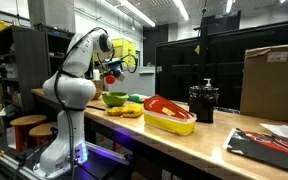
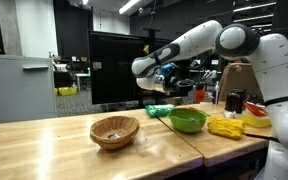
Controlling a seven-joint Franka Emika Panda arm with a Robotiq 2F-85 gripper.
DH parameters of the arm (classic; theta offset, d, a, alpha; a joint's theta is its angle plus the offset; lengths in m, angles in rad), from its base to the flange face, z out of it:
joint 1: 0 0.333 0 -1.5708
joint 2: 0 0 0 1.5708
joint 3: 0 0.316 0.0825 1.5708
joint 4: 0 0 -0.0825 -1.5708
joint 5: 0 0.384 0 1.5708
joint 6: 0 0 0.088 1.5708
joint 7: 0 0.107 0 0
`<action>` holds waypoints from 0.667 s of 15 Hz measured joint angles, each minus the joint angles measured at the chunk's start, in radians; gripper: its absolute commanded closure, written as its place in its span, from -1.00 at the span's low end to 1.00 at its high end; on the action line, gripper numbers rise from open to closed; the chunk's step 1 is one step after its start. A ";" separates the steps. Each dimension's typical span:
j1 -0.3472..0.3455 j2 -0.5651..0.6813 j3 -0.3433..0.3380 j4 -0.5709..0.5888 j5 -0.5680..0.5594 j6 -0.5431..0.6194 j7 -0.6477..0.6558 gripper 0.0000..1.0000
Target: Pour the contents from the red pot into the green bowl
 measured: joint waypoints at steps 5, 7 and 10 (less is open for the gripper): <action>0.007 0.057 -0.077 0.011 0.066 0.056 0.210 0.92; 0.005 0.081 -0.141 0.017 0.141 0.083 0.320 0.92; 0.005 0.111 -0.230 0.024 0.272 0.119 0.485 0.92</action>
